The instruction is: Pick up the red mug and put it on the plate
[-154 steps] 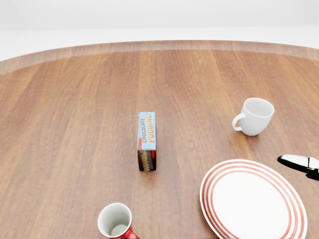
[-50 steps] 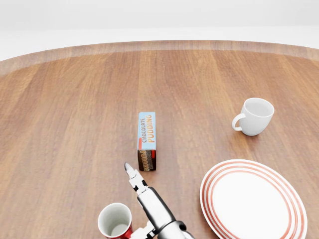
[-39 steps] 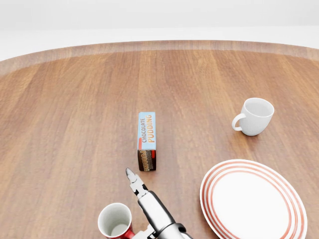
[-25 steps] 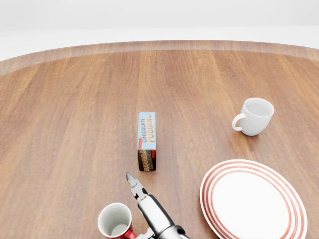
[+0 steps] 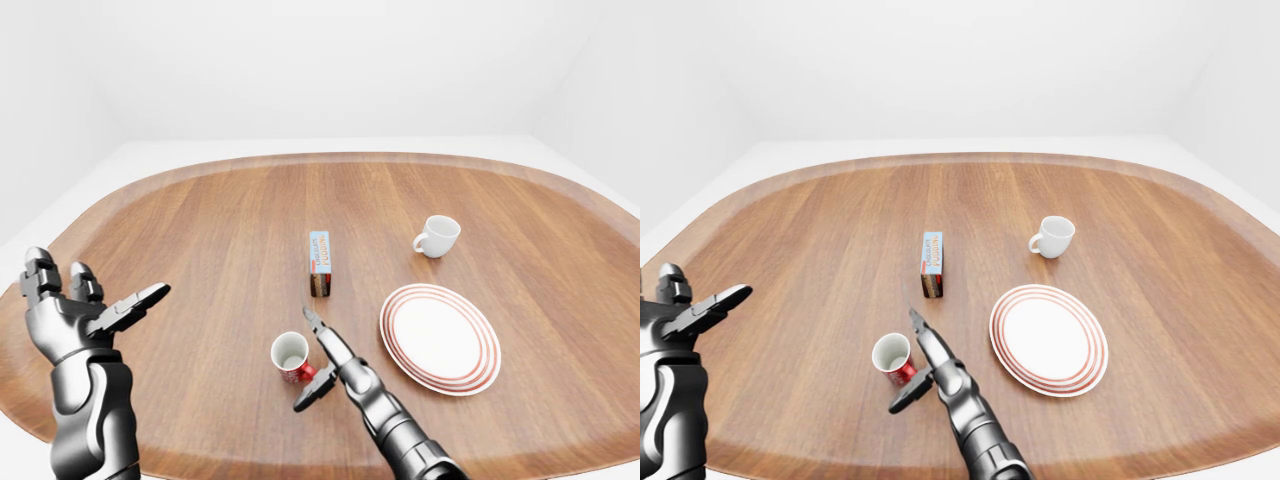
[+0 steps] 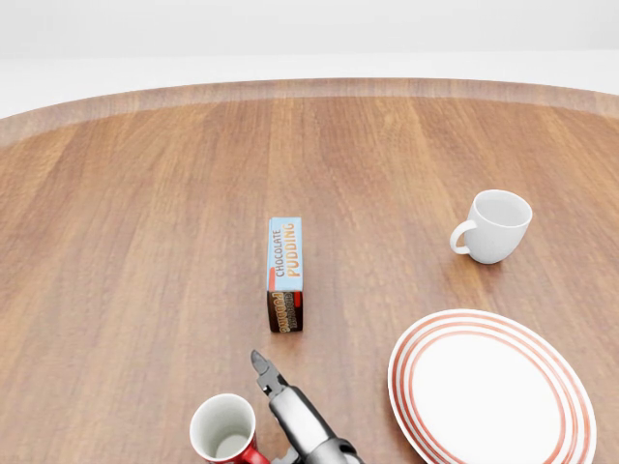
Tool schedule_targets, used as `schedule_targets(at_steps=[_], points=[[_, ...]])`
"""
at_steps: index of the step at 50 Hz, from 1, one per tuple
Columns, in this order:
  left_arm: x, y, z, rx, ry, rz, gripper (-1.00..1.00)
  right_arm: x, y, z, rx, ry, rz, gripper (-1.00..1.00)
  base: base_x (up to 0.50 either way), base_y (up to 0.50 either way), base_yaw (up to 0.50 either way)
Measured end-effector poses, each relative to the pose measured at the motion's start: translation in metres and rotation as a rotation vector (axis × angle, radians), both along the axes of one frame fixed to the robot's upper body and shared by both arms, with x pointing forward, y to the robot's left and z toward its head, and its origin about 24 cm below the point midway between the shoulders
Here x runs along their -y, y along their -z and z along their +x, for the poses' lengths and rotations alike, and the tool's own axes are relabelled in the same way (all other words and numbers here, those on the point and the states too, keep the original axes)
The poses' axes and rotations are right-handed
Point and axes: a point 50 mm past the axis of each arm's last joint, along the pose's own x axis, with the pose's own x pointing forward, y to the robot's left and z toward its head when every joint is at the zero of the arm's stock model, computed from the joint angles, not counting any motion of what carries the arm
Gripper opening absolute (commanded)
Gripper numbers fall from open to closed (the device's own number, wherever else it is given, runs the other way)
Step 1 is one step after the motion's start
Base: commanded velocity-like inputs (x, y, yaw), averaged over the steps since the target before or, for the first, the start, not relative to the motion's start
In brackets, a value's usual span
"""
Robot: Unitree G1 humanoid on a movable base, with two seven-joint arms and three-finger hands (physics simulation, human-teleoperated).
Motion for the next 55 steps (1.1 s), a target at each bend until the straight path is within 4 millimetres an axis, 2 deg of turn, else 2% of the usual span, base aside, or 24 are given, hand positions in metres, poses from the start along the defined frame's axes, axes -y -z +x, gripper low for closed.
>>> schedule_targets(at_steps=[26, 43, 55], points=[[0.001, 0.001, 0.001, -0.004, 0.003, 0.000, 1.00, -0.009, -0.004, 0.008, 0.003, -0.015, -0.009, 1.00, 0.00, 0.00, 0.00], [0.001, 0.002, 0.001, -0.008, 0.004, -0.001, 1.00, -0.009, 0.010, 0.004, -0.059, -0.007, -0.065, 1.00, 0.00, 0.00, 0.00], [0.001, 0.003, 0.001, -0.011, 0.005, -0.002, 1.00, -0.009, 0.008, 0.006, -0.054, 0.004, -0.055, 1.00, 0.00, 0.00, 0.00]])
